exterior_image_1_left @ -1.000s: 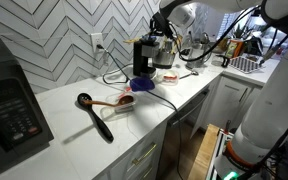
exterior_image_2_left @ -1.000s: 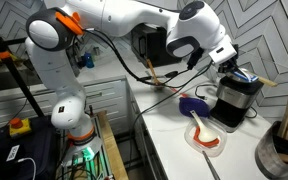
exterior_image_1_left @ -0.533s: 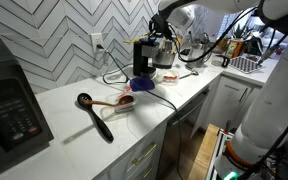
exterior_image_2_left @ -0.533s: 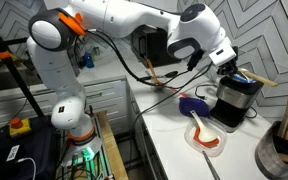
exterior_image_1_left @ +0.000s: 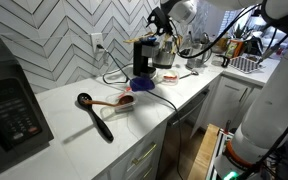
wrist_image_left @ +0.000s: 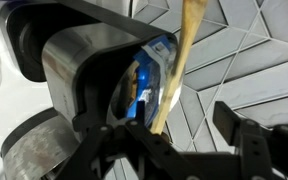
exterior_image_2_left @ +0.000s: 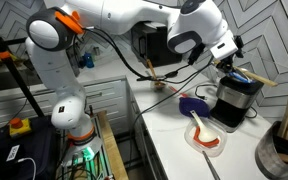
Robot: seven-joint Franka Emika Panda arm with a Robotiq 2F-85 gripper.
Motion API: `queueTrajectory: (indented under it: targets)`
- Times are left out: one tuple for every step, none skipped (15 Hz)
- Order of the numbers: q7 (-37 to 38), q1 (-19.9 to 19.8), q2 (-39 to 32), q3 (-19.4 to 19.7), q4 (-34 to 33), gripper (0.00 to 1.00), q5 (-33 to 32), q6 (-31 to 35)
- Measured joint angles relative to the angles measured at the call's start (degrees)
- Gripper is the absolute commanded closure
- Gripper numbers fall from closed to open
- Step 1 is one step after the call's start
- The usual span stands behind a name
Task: Pick up the blue and white packet from the clear lunch box and put it on the silver bowl on the coffee machine
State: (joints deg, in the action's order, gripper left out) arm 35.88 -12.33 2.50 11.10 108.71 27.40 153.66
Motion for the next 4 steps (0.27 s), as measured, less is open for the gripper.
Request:
queueTrajectory:
  targets:
    - [0.0,-0.4,1.0,0.7,-1.2,0.0,0.5,-4.1]
    - [-0.4,-0.8,2.3,1.6,-2.2,0.0,1.5,-9.0]
    - [-2.0,-1.0,3.7,2.6,-2.6,0.0,3.5,-13.7]
    - [-4.5,-1.2,5.1,3.9,-3.1,0.0,6.0,-18.5]
